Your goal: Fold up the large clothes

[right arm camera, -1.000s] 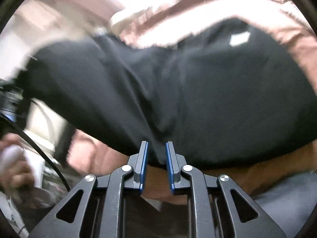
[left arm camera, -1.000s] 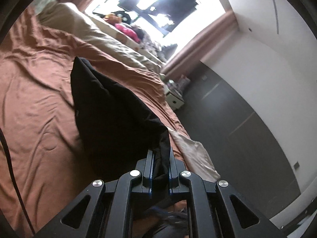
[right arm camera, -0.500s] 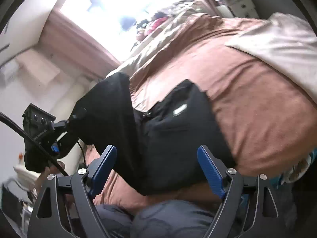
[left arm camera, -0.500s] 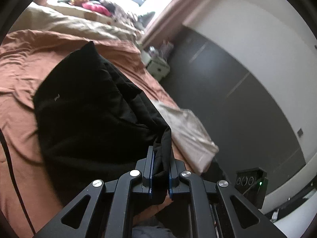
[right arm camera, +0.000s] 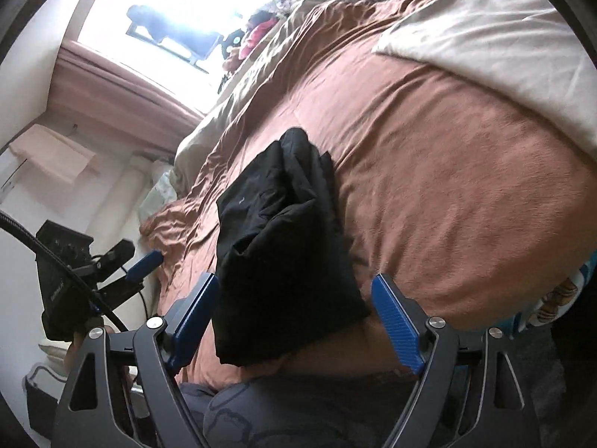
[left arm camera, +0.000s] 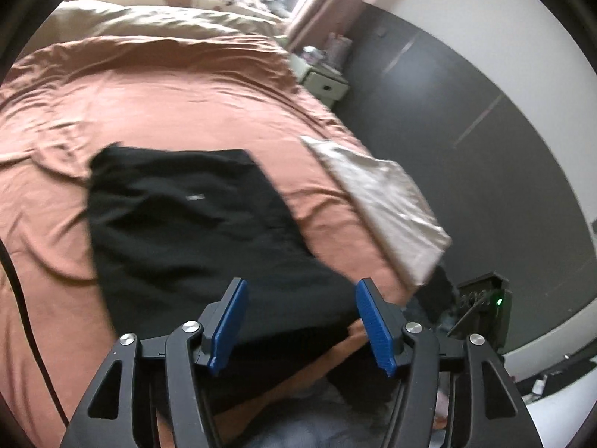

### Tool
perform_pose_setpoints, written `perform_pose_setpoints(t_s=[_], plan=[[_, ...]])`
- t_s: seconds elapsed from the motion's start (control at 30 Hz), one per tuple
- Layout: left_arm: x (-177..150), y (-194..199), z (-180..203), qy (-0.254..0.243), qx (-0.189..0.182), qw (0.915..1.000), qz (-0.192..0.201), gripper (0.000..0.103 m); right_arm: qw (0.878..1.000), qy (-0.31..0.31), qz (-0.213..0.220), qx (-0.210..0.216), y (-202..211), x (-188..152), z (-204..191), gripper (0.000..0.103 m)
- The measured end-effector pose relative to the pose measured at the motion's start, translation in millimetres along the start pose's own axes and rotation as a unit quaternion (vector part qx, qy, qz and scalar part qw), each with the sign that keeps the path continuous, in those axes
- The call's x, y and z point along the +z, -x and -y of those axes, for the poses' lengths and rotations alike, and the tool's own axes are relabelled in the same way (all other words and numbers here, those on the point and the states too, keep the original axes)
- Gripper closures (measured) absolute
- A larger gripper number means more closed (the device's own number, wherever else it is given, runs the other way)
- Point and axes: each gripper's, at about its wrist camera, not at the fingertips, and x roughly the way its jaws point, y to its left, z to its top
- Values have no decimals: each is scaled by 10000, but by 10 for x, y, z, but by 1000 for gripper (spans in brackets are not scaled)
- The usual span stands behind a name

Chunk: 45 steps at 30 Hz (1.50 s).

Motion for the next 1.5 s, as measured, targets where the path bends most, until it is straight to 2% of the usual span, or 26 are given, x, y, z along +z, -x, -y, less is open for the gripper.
perform_pose_setpoints(t_s=[0.2, 0.4, 0.5, 0.53, 0.63, 0.83, 0.97, 1.2, 1.27, 1.33, 1.37, 1.5], plan=[[-211, 48, -368, 281, 592, 9977, -151, 41, 9997, 137, -104, 183, -260, 118, -132, 20], [-423, -5, -615, 560, 799, 9945, -385, 41, 9994, 163, -292, 72, -592, 243, -221, 22], [-489, -30, -619, 469, 912, 9934, -510, 41, 9991, 216, -357, -70, -696, 249, -184, 75], [-501, -48, -612, 448, 951, 9930, -542, 41, 9991, 75, -410, -33, -711, 217, -118, 84], [-541, -85, -611, 414, 984, 9924, -620, 41, 9992, -32, -402, 3, -682, 140, 54, 94], [-593, -271, -625, 394, 1090, 9898, -827, 41, 9989, -242, -383, -108, -595, -67, 308, 98], [-642, -425, -666, 422, 1150, 9877, -972, 41, 9984, -308, -459, -153, -541, -142, 378, 98], [-514, -364, -745, 480, 967, 9904, -860, 41, 9987, 271, -390, -157, -240, 49, 52, 93], [-462, -339, -784, 511, 955, 9908, -817, 40, 9981, 446, -383, -190, -213, 122, -18, 80], [-402, -322, -846, 526, 982, 9906, -792, 35, 9976, 536, -355, -249, -221, 191, -66, 31], [-374, -316, -876, 536, 1001, 9904, -785, 30, 9978, 560, -291, -224, -215, 236, -96, 28], [-235, -284, -1035, 573, 1049, 9898, -773, 29, 9972, 665, -319, -100, -298, 366, -138, 28]])
